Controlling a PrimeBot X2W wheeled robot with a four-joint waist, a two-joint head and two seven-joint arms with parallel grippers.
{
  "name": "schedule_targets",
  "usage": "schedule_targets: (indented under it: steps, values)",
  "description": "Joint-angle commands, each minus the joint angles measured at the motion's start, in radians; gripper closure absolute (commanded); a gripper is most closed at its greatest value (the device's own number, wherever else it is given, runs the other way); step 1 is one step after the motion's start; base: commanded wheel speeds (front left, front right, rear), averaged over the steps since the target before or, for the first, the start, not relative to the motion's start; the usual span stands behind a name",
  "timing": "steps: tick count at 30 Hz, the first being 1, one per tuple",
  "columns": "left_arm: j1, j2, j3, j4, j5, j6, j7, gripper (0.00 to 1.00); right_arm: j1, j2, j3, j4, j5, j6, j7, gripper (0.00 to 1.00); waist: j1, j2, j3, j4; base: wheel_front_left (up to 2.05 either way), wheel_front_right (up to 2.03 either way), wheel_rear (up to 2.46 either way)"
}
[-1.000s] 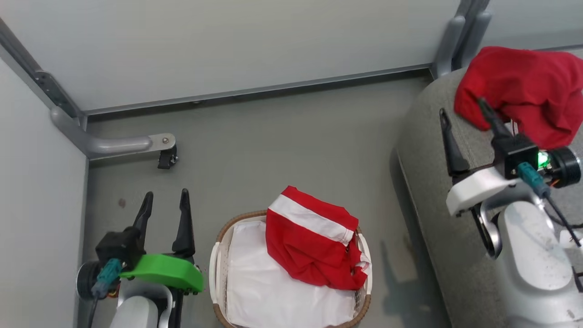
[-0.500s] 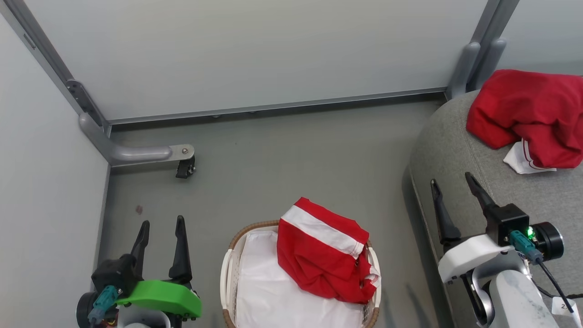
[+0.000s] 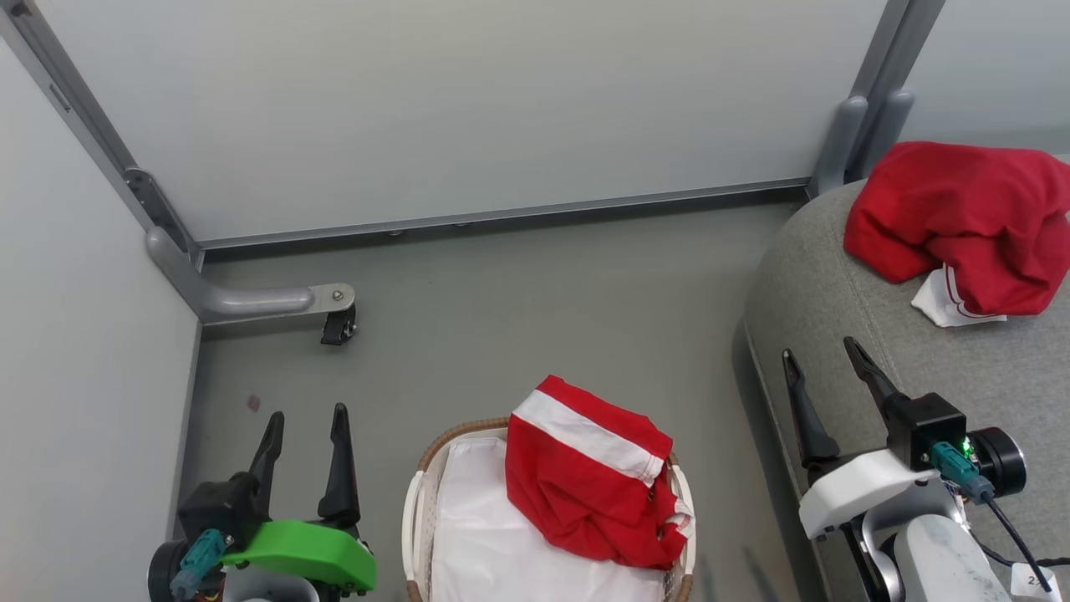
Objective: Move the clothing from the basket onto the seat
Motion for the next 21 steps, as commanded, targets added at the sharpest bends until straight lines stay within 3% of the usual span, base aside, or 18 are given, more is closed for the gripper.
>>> schedule_targets:
  steps: [1,21]
  values:
    - [0.018,0.001,-0.002,0.003,0.0,-0.001,0.0,0.0,0.018,-0.003,-0.001,-0.003,0.008,-0.001,-0.005,0.0,0.0001,0.0,-0.004,0.001,0.0,0.0,0.0]
    - [0.02,0.001,-0.004,0.011,0.011,-0.008,0.0,0.0,0.032,-0.003,0.012,0.0,0.022,-0.001,-0.005,0.0,0.0001,0.0,-0.019,0.003,0.0,0.0,0.0]
